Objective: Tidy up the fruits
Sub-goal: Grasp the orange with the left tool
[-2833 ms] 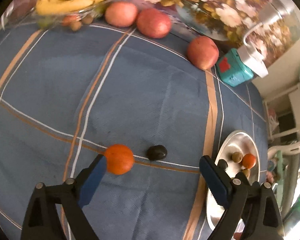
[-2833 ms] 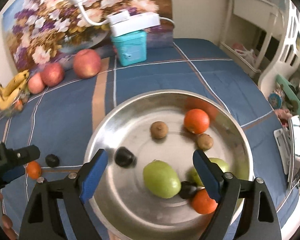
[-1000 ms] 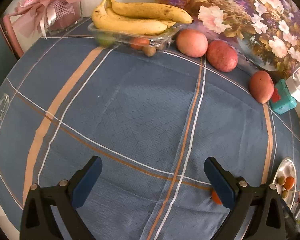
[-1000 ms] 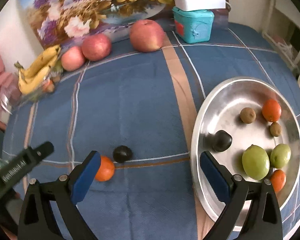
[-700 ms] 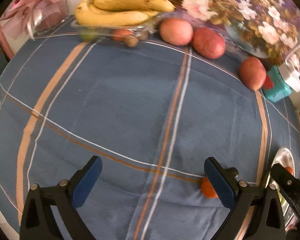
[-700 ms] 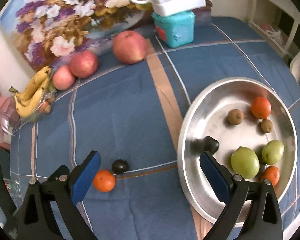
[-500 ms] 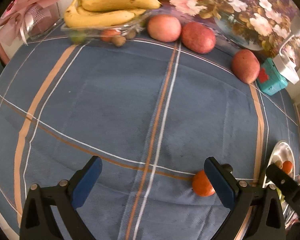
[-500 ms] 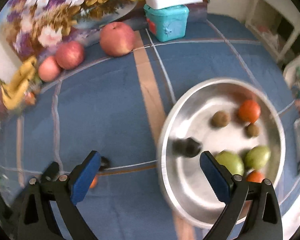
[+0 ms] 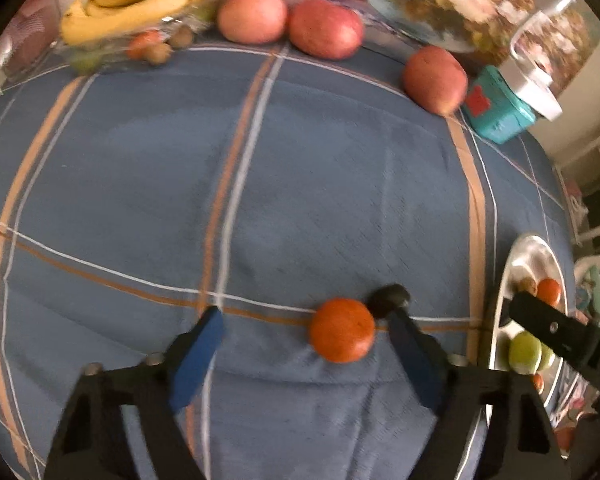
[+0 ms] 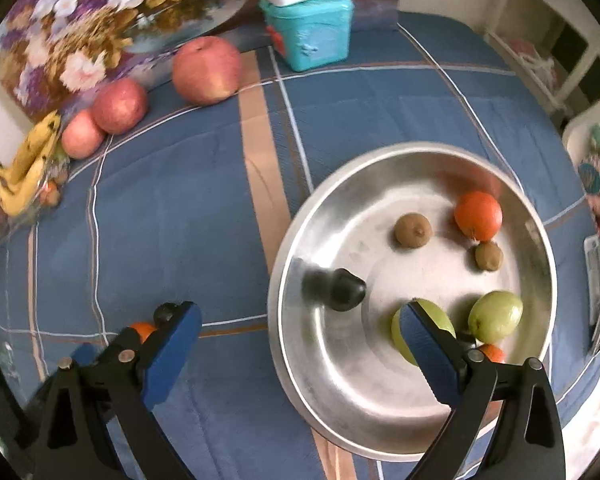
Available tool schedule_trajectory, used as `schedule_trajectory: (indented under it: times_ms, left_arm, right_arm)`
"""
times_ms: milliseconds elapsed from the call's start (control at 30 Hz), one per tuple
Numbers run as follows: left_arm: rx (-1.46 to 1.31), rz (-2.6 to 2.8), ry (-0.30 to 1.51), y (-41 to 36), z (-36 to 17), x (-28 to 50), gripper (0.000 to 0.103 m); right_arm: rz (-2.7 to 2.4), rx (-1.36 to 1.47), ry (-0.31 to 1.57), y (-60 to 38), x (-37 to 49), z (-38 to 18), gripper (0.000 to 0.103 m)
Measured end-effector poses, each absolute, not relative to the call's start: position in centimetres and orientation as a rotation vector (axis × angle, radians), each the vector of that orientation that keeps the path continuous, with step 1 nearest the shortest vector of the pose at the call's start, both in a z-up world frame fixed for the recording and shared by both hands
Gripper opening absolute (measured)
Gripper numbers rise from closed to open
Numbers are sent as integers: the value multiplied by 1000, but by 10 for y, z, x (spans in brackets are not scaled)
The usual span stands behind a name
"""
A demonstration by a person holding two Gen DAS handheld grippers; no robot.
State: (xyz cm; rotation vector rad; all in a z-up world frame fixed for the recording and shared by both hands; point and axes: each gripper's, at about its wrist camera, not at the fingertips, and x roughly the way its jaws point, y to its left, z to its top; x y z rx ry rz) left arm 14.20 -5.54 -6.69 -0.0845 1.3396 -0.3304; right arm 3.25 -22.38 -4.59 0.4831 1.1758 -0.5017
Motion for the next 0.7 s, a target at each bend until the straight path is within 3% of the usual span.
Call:
schedule_trajectory:
  times_ms: [100, 167, 200, 433, 700]
  left_arm:
    - [-79, -367, 1353, -65, -69, 139, 63]
    - [-87, -392, 1365, -70, -71, 137, 41]
    - [-87, -400, 1367, -73, -71, 136, 38]
    - [-105, -396, 1325, -72, -59, 136, 37]
    - [-252, -231, 1246, -14, -44, 158, 37]
  right_arm:
    - [-511, 502, 1173, -227, 30, -47, 99]
    - [-517, 511, 1169, -229, 28, -47, 99]
    - [-519, 513, 1168, -230, 28, -47, 99]
    - [-483, 482, 1170, -218, 35, -50, 99]
    - [-420, 395, 1151, -187, 53, -46, 99]
